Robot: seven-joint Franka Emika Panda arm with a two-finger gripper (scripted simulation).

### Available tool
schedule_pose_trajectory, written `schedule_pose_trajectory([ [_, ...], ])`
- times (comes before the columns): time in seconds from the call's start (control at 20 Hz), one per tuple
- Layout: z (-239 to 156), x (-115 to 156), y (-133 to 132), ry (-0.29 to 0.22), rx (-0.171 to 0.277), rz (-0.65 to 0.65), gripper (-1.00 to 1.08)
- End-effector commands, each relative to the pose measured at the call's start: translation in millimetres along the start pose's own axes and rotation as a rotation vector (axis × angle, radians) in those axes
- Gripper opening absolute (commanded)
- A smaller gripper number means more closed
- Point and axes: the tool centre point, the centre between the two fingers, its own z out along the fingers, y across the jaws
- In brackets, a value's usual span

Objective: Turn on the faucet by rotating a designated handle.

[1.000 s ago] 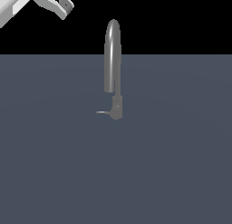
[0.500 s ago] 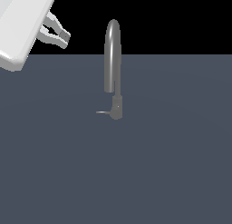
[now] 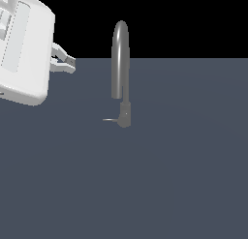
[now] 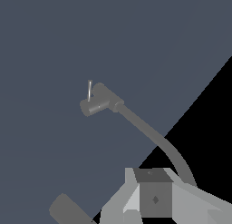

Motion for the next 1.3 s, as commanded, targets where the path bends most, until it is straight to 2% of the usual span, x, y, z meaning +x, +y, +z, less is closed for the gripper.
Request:
schedule_pose_trajectory([
  [0.0, 5, 7, -5, 0.0, -0.04, -0.041, -1.0],
  [1.25, 61, 64, -53, -0.016, -0.421, -0.43, -1.0],
])
